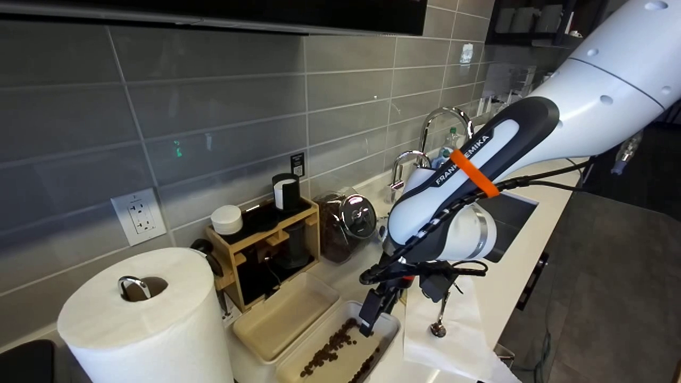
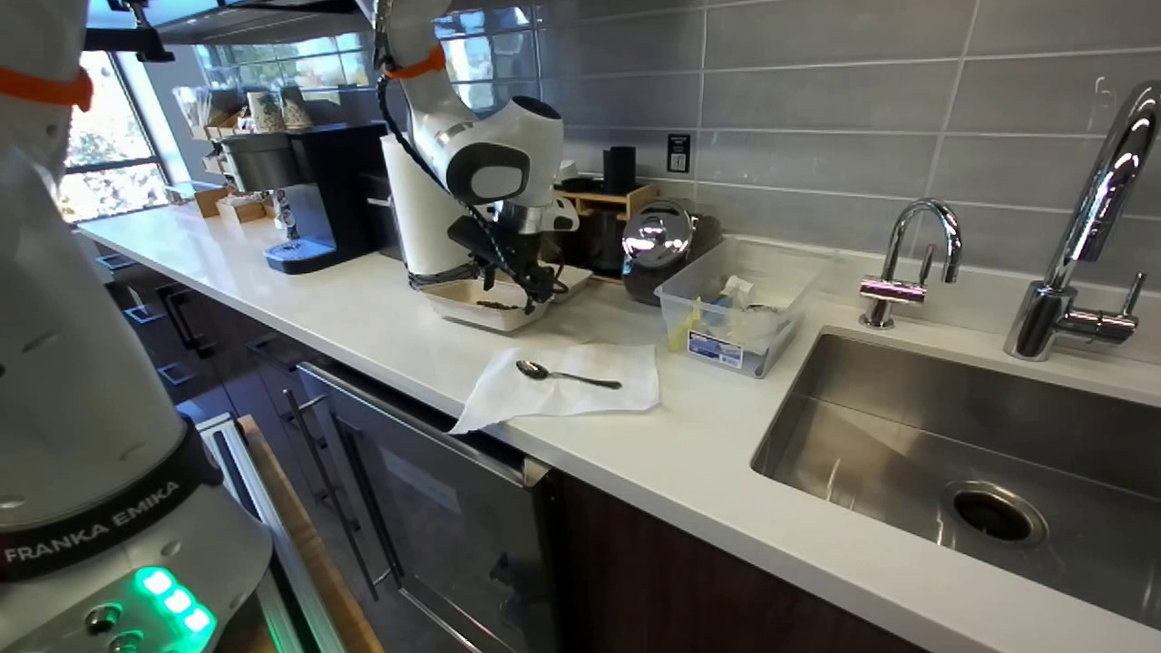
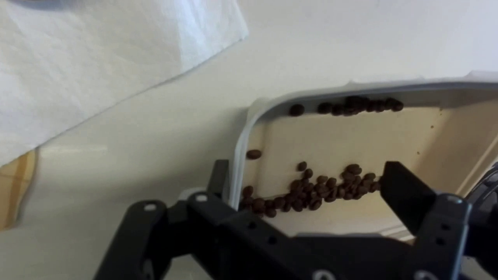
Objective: Bring the foam pack closer to the paper towel roll
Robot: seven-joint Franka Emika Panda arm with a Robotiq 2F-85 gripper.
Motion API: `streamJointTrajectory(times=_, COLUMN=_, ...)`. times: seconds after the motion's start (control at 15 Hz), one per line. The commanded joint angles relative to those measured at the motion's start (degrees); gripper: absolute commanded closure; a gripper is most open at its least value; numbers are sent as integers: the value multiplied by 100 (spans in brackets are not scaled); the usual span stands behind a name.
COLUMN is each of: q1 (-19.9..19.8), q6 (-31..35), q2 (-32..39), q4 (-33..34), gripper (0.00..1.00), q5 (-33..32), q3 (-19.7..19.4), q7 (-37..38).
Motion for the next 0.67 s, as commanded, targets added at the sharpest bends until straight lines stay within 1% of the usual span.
streamJointTrajectory(times=0.0, q1=-175, q6=-237, q2=-7, q4=15, gripper=0, q5=-68, q3=251, q7=67)
streamJointTrajectory(times=0.2, q1=-203, q6=-381, q2=-25, q4=3, gripper=0, q5=-53, q3=309, q7=79)
streamJointTrajectory(times=0.33, q1=-209, q6=-613, q2=-34, q4=8, gripper=0, q5=-36, q3=306, q7=95)
streamJointTrajectory(times=0.47, q1=-113, q6=-616, q2=-66, q4=-20, gripper=0, q5=-117, q3=181, q7=186)
streamJointTrajectory(times=0.6, q1=-97, q6=-462, q2=-194, q4=-80, gripper=0, q5=-169, q3=64, q7=269)
